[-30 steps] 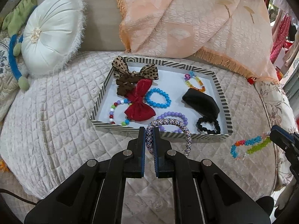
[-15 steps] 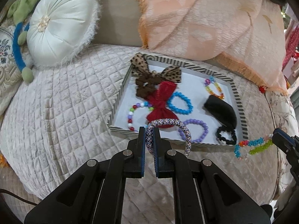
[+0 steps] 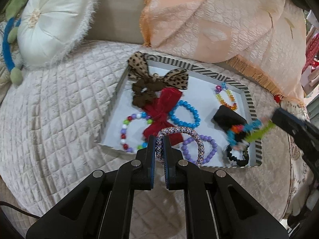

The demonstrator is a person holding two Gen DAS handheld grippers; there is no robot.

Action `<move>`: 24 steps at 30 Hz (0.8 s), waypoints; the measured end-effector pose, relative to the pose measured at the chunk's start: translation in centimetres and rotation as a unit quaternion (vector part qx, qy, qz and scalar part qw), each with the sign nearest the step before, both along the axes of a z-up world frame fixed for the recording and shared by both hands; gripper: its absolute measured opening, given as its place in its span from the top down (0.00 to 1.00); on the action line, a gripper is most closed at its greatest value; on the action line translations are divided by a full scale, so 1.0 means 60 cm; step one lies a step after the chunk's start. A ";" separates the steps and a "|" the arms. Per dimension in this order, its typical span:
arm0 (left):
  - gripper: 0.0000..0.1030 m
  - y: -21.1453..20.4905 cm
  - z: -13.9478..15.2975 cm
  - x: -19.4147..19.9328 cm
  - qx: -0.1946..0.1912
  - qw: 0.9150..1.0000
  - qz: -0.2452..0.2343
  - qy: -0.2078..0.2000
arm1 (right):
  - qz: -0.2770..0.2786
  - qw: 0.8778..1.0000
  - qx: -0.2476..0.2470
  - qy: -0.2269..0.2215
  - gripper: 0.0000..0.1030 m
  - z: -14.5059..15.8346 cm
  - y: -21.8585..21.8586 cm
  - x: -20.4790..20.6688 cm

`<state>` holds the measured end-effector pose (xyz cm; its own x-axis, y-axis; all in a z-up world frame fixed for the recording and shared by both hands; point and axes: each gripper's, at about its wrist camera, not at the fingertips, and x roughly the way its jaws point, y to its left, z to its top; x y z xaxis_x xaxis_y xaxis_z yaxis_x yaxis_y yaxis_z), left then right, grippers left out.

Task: Organize jewelry
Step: 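Carry grey bracelet over the tray with left tool while right tool carries multicolor chain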

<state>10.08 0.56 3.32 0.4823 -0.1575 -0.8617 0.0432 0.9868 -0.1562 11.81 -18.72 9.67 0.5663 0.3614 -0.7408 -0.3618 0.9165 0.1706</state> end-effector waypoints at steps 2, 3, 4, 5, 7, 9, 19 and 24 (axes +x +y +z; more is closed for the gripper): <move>0.94 -0.010 -0.005 0.007 0.000 1.000 -0.004 0.002 | -0.001 1.000 0.001 0.005 0.88 -0.007 0.008 0.028; 0.94 -0.015 -0.010 0.011 0.000 1.000 -0.006 0.004 | -0.001 1.000 0.002 0.007 0.88 -0.010 0.012 0.037; 0.94 -0.020 -0.015 0.015 0.000 1.000 -0.008 0.007 | 0.000 1.000 0.002 0.010 0.88 -0.015 0.017 0.050; 0.94 -0.023 -0.019 0.019 0.001 1.000 -0.008 0.009 | 0.001 1.000 0.002 0.012 0.88 -0.019 0.020 0.060; 0.94 -0.027 -0.029 0.027 0.004 1.000 -0.009 0.013 | 0.004 1.000 0.004 0.019 0.88 -0.031 0.031 0.084; 0.94 -0.028 -0.038 0.036 0.006 1.000 -0.009 0.017 | 0.007 1.000 0.006 0.023 0.88 -0.040 0.038 0.099; 0.94 -0.030 -0.076 0.066 0.021 0.999 -0.010 0.029 | -0.025 0.998 -0.012 0.055 0.88 -0.124 0.030 0.192; 0.94 -0.034 -0.089 0.076 0.023 0.999 -0.013 0.034 | -0.050 0.997 -0.016 0.060 0.88 -0.153 0.012 0.221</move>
<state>14.65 -1.50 -2.03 0.4178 -0.1283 -0.8994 0.0591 0.9917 -0.1140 25.04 -18.02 0.51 0.5058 0.2827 -0.8150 -0.2468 0.9527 0.1773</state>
